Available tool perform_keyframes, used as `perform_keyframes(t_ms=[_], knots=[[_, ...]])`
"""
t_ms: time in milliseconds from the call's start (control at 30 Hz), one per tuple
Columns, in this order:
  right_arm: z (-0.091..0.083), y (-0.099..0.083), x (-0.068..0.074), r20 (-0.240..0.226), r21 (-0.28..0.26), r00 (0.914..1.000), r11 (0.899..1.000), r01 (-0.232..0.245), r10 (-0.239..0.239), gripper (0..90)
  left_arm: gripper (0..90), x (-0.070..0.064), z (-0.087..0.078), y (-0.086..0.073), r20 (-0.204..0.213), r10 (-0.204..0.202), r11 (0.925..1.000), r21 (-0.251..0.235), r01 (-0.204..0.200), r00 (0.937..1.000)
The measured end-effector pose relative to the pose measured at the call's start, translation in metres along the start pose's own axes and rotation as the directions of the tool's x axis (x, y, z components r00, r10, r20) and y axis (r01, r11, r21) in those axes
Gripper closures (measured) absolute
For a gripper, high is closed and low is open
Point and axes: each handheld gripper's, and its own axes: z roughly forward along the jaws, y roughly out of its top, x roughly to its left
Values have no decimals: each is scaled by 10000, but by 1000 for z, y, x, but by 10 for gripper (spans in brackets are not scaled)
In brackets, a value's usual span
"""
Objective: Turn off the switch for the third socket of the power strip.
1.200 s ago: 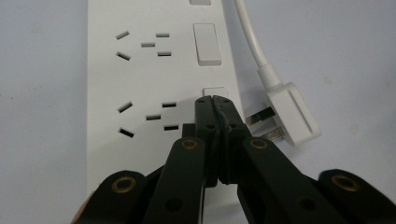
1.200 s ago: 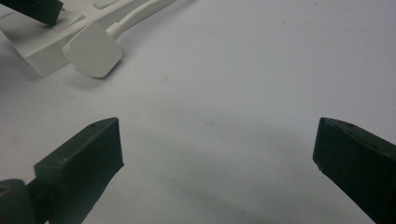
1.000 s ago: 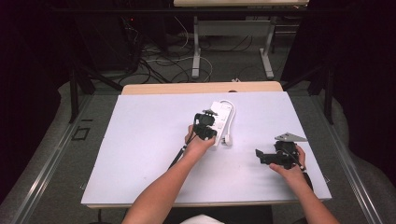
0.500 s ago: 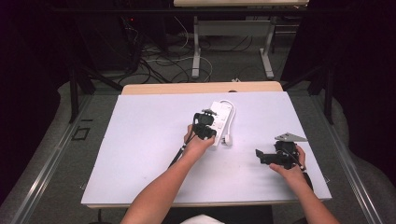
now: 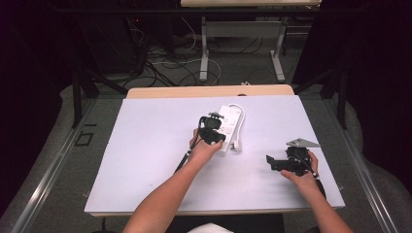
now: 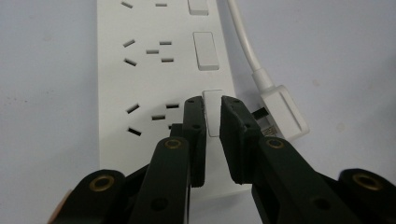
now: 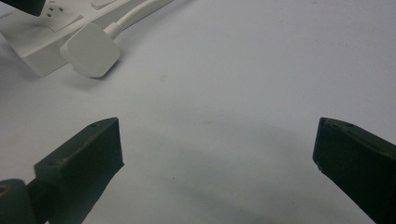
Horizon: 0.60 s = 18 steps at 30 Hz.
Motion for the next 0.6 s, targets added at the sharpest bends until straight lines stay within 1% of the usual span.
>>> perform_keyframes(t_ms=[67, 133, 167, 300, 367, 400, 433, 467, 500, 533, 567, 600], knots=[[0, 0, 0, -8, 2, 10000, 10000, 10, -10, 9, 779, 0, -1, 0, 33, 93, 10000, -23, -92, 10000], [0, 0, 0, -7, 2, 10000, 10000, 10, -10, 9, 769, 0, -2, 0, -29, 91, 9999, -45, -91, 10000], [0, 0, 0, -12, -7, 10000, 10000, 16, -16, 9, 764, -1, -2, 0, -20, 17, 10000, -59, -18, 10000], [0, 0, 0, -1, 6, 10000, 10000, 4, -4, 10, 745, -1, -6, 0, 78, 113, 9999, -89, -112, 9999], [-1, 0, 0, -4, -6, 10000, 10000, 7, -7, 10, 739, -2, -7, 0, 95, 34, 9999, -166, -32, 9999], [-1, 0, 0, -5, -9, 10000, 10000, 9, -9, 9, 734, -1, -8, 0, 121, 60, 9998, -180, -58, 9999], [0, 0, 0, -2, -5, 10000, 10000, 18, -18, 9, 732, -2, -9, 1, 197, -14, 9998, -181, 18, 9998], [0, 0, 0, 15, 2, 10000, 10000, 39, -39, 10, 730, -1, -10, 1, 166, 56, 9998, -212, -53, 9998], [-1, 0, -1, 28, 4, 10000, 10000, 38, -38, 9, 727, -2, -10, 1, 189, 7, 9995, -303, -1, 9998], [-1, 0, -1, 30, -1, 10000, 10000, 93, -93, 9, 723, -1, -11, 1, 260, 79, 9997, -217, -73, 9996], [-1, 0, -1, -4, -37, 10000, 10000, 74, -74, 9, 718, -1, -12, 1, 189, 37, 9997, -245, -32, 9998], [-2, 0, -1, 14, -47, 10000, 10000, 75, -75, 9, 713, -1, -13, 1, 279, 35, 9998, -190, -30, 9996]])
